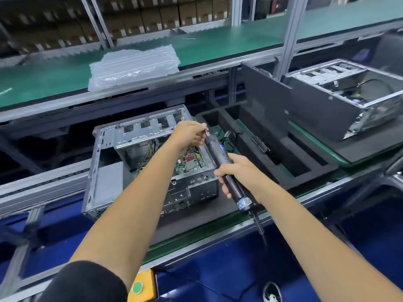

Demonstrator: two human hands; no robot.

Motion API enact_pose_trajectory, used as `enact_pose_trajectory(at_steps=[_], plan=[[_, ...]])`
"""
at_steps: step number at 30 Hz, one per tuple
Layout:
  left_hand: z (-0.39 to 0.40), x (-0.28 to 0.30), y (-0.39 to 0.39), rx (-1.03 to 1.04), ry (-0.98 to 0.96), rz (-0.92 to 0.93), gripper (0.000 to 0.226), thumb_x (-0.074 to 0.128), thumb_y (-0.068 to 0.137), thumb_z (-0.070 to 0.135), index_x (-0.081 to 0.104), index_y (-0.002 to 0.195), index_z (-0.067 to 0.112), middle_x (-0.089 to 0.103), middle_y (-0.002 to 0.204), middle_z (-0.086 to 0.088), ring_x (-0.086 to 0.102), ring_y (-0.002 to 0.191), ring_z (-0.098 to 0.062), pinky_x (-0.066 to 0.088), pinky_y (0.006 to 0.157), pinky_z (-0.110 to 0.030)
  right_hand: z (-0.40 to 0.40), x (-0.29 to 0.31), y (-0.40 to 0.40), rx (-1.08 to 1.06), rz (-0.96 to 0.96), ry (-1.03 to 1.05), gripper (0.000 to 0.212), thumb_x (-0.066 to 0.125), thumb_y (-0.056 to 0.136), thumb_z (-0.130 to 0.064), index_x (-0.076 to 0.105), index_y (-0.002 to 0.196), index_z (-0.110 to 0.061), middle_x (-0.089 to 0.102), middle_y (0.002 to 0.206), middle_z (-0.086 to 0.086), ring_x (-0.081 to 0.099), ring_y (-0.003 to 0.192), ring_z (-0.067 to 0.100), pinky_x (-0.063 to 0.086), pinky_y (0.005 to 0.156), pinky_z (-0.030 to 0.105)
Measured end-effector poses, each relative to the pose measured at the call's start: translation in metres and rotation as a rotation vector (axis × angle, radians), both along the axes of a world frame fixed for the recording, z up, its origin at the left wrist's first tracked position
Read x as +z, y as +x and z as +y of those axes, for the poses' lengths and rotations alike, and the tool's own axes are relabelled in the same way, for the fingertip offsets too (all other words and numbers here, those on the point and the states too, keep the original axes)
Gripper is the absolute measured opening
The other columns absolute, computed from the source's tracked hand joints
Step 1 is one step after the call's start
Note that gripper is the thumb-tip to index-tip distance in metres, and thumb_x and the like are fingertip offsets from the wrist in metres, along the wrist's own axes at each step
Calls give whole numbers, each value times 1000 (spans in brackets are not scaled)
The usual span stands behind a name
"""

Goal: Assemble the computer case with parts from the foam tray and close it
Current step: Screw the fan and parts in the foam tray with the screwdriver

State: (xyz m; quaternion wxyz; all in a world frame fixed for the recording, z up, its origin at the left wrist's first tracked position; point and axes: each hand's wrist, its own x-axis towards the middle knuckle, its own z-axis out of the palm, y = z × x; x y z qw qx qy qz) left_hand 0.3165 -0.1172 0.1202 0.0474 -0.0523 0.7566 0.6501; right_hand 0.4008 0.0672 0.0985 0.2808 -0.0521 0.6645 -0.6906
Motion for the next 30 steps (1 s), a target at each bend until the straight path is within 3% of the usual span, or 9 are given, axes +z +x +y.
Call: enact_pose_trajectory(at_steps=[6, 10, 12, 17, 20, 22, 25, 27, 30], plan=[[106, -29, -73, 37, -139, -34, 28, 46, 97, 13, 61, 73, 8, 54, 59, -1, 49, 45, -9, 46, 45, -18, 92, -32, -74, -50, -79, -8, 16, 61, 83, -2, 51, 94, -8, 56, 65, 13, 51, 47, 25, 45, 46, 31], [147, -68, -111, 85, -258, -190, 28, 40, 94, 3, 52, 68, 5, 50, 60, -11, 48, 43, -17, 43, 44, -19, 130, -65, -118, -32, -177, 26, 42, 62, 84, -4, 42, 116, -21, 61, 63, 10, 54, 49, 24, 48, 47, 31], [157, -93, -122, -19, -531, -211, 22, 42, 86, -4, 53, 70, 5, 52, 65, -15, 48, 55, -23, 47, 56, -27, 139, -82, -134, -3, -191, 80, 47, 62, 85, -6, 39, 123, -23, 63, 63, 6, 56, 51, 24, 49, 49, 30], [170, -156, -125, -333, -1064, -272, 20, 47, 84, 0, 57, 71, 11, 58, 75, -11, 51, 72, -25, 46, 75, -36, 152, -115, -153, 24, -207, 147, 35, 61, 82, -10, 47, 113, -19, 61, 76, 3, 56, 48, 23, 48, 49, 29], [178, -187, -124, -439, -1424, -281, 22, 50, 84, 2, 45, 67, 14, 53, 74, -1, 56, 85, -26, 34, 95, -43, 155, -128, -159, 18, -200, 153, 22, 61, 82, -9, 52, 99, -20, 60, 74, 4, 56, 47, 22, 48, 52, 31], [183, -203, -124, -553, -1569, -266, 10, 51, 86, 7, 50, 81, 15, 58, 86, 0, 60, 93, -24, 26, 101, -44, 155, -134, -162, 14, -213, 145, 19, 61, 80, -8, 53, 95, -19, 58, 68, 4, 55, 47, 23, 48, 52, 33], [188, -224, -125, -650, -1673, -276, 21, 48, 92, 13, 54, 112, 18, 62, 105, 0, 62, 99, -22, 26, 103, -38, 156, -138, -166, 13, -247, 130, 20, 60, 80, -7, 52, 93, -19, 57, 61, 6, 53, 47, 24, 47, 49, 34], [192, -232, -124, -656, -1705, -274, 24, 46, 94, 13, 55, 117, 17, 60, 110, 0, 60, 104, -22, 29, 102, -35, 157, -139, -167, 32, -243, 141, 21, 60, 80, -7, 52, 94, -22, 57, 63, 7, 54, 47, 24, 48, 49, 34], [197, -234, -125, -624, -1691, -267, 22, 45, 94, 11, 58, 111, 16, 61, 113, 0, 60, 106, -22, 36, 93, -32, 157, -139, -169, 56, -243, 148, 21, 60, 80, -7, 52, 99, -12, 55, 67, 11, 54, 48, 25, 49, 49, 34]])
